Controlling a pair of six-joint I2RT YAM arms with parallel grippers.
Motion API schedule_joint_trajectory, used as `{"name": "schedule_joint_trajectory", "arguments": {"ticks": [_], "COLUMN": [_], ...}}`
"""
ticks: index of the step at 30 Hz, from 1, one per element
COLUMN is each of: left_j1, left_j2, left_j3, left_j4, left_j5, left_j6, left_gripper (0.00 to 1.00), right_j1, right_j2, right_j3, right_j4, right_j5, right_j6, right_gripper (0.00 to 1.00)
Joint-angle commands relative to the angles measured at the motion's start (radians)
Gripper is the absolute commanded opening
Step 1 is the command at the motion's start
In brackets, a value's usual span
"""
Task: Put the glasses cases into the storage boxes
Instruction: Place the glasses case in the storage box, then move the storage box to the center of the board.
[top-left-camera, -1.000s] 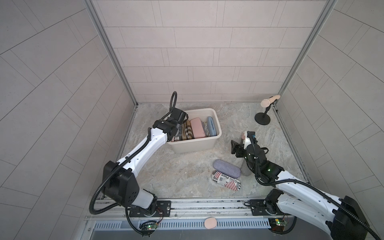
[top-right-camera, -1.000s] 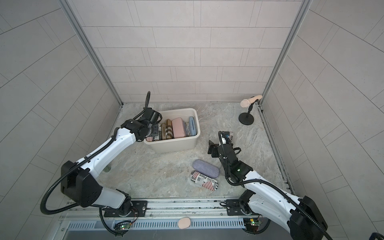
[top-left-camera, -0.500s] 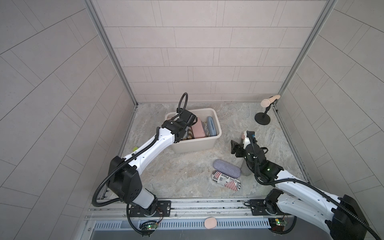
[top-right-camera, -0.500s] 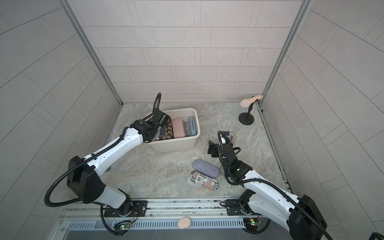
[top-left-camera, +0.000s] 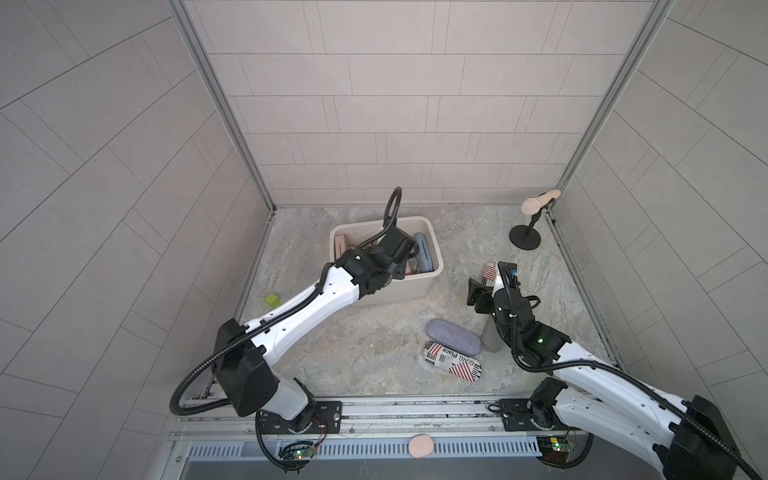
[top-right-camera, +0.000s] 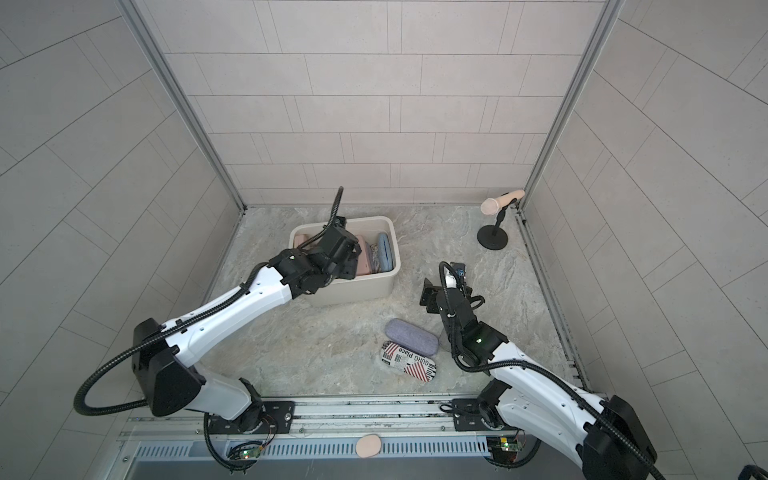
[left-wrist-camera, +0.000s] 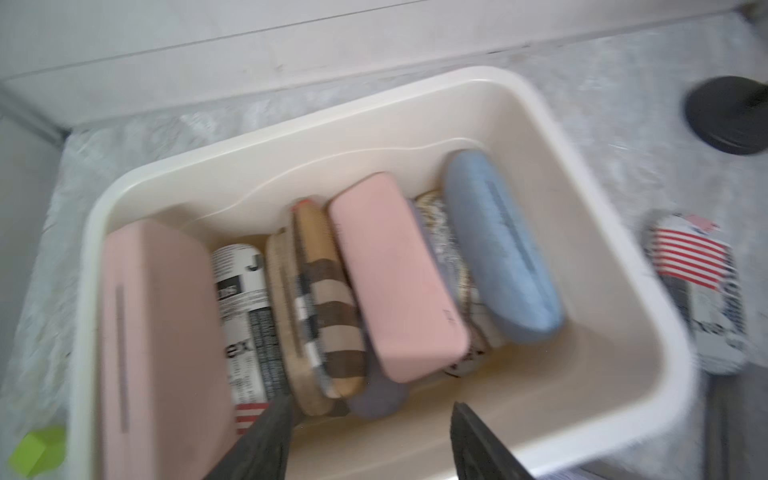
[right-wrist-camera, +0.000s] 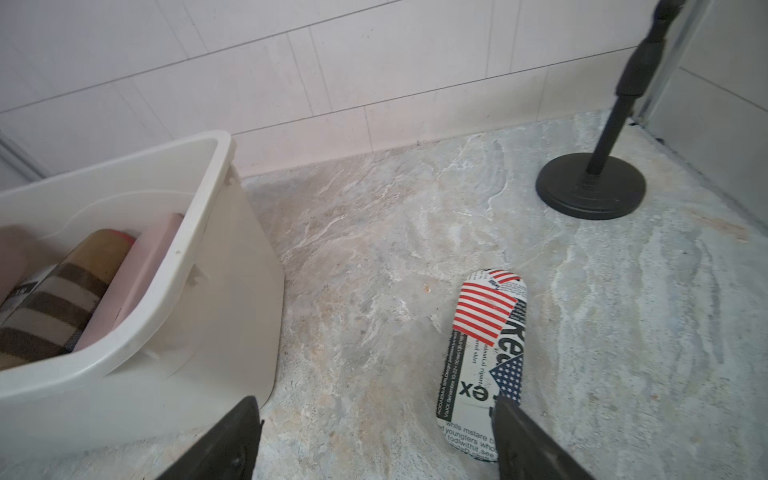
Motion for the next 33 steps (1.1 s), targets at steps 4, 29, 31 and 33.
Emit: {"name": "schedule_joint_trajectory", "arguments": {"ticks": [4, 29, 31, 33], "left_j1": [-0.189, -0.293, -0.264, -0.243], "left_j2": [0.075, 0.456, 0.454, 0.437], "left_j3": [-0.048, -0.116, -0.14, -0.168], "left_j4": [0.096, 0.233, 0.24, 0.247], "left_j5": [-0.014, 0.051, 0.048, 0.038], "left_j6": [0.061, -0.13, -0.169, -0.197], "left_gripper": [0.69, 0.81, 0.77, 0.75], "right_j1": [-0.028, -0.101, -0.101, -0.102], "right_j2": [-0.092, -0.185, -0.189, -0.191], "right_j3": [-0.003, -0.037, -0.039, -0.039], "right_j4": [-0.134, -0.2, -0.201, -0.198], "right_j5": [0.214, 0.24, 0.242, 0.239], "right_j6": [0.129, 0.219, 0.219, 0.219], "right_gripper": [0.92, 0.96, 0.96, 0.96]}}
